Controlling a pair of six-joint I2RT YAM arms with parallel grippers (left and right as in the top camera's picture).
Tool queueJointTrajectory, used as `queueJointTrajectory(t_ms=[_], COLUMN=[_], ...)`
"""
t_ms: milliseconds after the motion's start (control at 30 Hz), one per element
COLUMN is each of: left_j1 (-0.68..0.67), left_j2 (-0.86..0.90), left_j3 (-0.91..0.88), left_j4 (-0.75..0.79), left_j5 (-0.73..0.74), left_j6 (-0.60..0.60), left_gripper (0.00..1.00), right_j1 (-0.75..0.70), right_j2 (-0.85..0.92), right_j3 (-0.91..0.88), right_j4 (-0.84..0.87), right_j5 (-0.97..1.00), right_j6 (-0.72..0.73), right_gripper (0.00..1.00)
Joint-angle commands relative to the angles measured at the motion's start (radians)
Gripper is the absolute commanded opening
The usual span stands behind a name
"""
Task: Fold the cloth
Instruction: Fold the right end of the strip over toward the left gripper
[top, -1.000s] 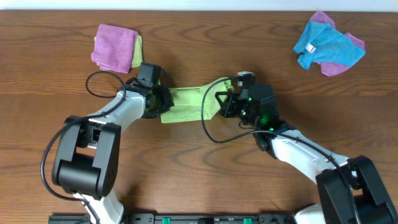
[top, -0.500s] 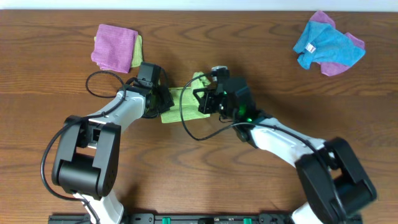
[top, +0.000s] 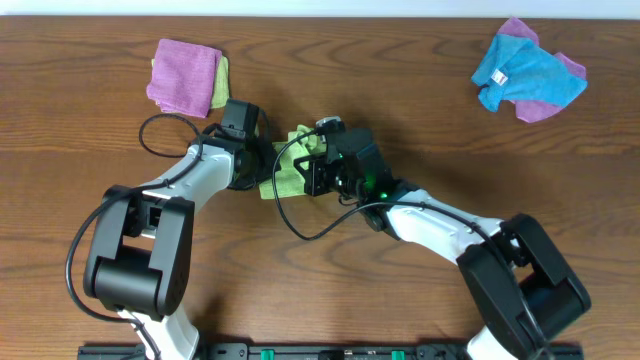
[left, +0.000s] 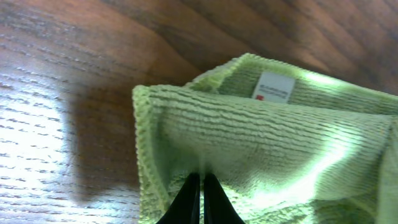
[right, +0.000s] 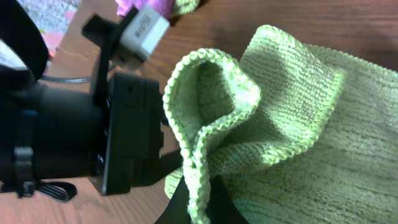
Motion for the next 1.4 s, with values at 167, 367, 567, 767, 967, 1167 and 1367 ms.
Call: queueJointTrajectory(t_ms=[167,367,567,767,967,1167,1367], left_j1=[-0.002,0.010,0.040,0.077,0.100,0.119,0.137], left_j2=[0.018,0.018,0.017,0.017,0.017,0.017,0.017], left_j3=[0.056,0.107,0.242,0.326,0.339,0.339,0.340], left_j4=[-0.021,-0.112,-0.293,-0.349,-0.354,-0.357,-0.357], left_j5=[0.019,0.000,-0.131,-0.146,-0.164,-0.170,-0.173], left_j6=[0.041,0.095,0.154,0.172,0.183,0.183,0.183], left_gripper=[0.06,0.06,0.06,0.06,0.06,0.06,0.06], right_j1=[0.025,0.026,0.035,0.049,0.061,0.068,0.092], right_j2=[0.040,0.040,0.040,0.040,0.041,0.053,0.071], right_j3=[0.021,0.021,0.021,0.027,0.066,0.079,0.082], right_j4=[0.012,0.017,0.045,0.045,0.043,0.043,0.043], right_j5=[0.015,0.014,0.007,0.022,0.023,0.033,0.016], right_j6=[-0.037,-0.037,-0.046,-0.060,-0.122,-0.150,-0.150], right_gripper=[0.01,0.01,0.02,0.01,0.02,0.02,0.05])
